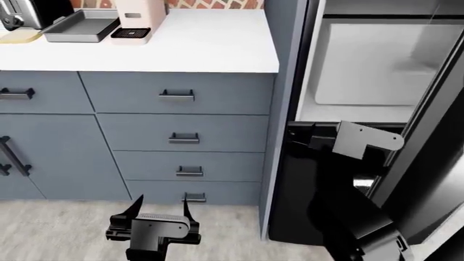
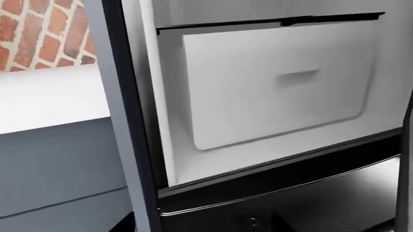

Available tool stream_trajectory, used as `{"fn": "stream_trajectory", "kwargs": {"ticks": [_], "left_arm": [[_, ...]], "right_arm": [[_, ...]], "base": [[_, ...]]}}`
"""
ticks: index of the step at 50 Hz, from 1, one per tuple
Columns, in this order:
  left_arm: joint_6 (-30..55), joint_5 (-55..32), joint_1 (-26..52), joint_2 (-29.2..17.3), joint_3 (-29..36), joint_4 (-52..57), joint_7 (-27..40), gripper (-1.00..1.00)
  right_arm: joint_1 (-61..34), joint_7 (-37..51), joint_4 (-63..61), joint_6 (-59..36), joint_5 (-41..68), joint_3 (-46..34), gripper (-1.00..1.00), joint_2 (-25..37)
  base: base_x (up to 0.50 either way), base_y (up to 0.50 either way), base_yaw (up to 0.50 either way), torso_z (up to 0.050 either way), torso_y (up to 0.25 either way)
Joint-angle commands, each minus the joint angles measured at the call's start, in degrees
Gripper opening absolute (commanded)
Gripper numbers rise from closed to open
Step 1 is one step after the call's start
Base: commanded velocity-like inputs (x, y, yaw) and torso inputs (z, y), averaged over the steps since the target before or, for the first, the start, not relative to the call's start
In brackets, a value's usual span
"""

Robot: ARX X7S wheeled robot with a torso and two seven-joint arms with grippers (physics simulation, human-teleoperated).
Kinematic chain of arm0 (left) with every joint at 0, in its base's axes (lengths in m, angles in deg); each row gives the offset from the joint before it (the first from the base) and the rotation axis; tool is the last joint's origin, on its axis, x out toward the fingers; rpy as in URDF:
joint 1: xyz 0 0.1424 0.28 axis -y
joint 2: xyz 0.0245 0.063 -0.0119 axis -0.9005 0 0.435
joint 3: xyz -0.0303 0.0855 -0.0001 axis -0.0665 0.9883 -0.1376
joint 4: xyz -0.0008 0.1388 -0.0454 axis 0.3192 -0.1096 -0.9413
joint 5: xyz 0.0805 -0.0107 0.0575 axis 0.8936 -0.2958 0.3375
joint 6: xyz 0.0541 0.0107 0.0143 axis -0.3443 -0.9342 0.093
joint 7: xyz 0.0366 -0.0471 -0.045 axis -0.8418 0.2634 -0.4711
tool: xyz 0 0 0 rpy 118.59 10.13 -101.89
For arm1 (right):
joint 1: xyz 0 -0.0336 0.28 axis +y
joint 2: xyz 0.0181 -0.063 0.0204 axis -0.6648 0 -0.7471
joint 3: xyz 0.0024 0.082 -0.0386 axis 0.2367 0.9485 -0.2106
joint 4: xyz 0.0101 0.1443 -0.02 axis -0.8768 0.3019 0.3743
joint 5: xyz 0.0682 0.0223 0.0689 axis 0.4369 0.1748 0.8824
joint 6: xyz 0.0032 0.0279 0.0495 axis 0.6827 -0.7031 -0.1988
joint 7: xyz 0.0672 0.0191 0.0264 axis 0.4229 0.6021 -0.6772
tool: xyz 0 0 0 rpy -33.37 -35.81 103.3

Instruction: Open the fridge door

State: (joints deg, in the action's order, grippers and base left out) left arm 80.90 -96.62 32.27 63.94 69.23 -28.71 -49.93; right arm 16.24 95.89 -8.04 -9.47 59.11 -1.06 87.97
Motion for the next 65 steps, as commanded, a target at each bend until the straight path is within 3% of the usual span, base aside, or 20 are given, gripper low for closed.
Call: {"fn": "stream_trajectory", "kwargs": {"ticks": [1,41,65], "left_arm": [[0.1,0.1,0.0,-0.1,0.2,0.1,0.3,1.0],[-0.3,-0.7,0.3,-0.5,0.9,-0.1,-0.1,1.0],[-0.2,-0.5,0.6,-0.6,1.3,-0.5,0.2,1.0]], "right_arm": [[0.5,2.0,12.8,-2.7,-9.6,12.8,1.0,14.7],[17.2,7.5,9.3,-2.0,-5.7,28.5,1.0,22.3],[24.5,7.9,17.8,3.6,-5.4,37.7,1.0,23.6]], "base": [[0.0,0.0,0.0,0.0,0.0],[0.0,0.0,0.0,0.002,0.002],[0.0,0.0,0.0,0.003,0.001]]}}
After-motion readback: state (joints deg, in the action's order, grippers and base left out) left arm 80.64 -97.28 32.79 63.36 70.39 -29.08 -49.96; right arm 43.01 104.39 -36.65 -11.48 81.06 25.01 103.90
